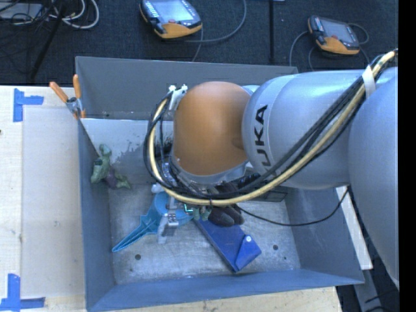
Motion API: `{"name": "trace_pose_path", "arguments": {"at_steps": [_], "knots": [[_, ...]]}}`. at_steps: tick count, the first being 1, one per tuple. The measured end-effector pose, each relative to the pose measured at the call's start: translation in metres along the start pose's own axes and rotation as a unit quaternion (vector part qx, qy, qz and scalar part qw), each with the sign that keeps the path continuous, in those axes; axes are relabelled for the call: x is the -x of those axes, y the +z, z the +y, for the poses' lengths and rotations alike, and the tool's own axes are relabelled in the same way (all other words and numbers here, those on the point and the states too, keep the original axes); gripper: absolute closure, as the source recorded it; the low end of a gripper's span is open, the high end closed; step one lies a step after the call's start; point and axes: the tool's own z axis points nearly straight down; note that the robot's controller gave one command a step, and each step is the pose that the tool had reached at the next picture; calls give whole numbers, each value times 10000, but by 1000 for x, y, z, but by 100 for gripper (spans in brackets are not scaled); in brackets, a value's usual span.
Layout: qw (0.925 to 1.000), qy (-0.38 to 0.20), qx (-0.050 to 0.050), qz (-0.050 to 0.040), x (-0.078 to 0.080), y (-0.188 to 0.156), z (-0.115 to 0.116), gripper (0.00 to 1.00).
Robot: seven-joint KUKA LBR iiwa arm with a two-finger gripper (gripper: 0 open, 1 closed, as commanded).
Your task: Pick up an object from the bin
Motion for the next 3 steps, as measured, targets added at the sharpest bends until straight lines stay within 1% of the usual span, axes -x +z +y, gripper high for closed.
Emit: {"name": "trace_pose_path", "arguments": {"at_steps": [1,2,3], "knots": [[10000,21,8,-38,2,-4,-1,0],[9999,90,23,-80,-4,99,-8,100],[9999,92,24,-80,-4,99,-8,100]]}}
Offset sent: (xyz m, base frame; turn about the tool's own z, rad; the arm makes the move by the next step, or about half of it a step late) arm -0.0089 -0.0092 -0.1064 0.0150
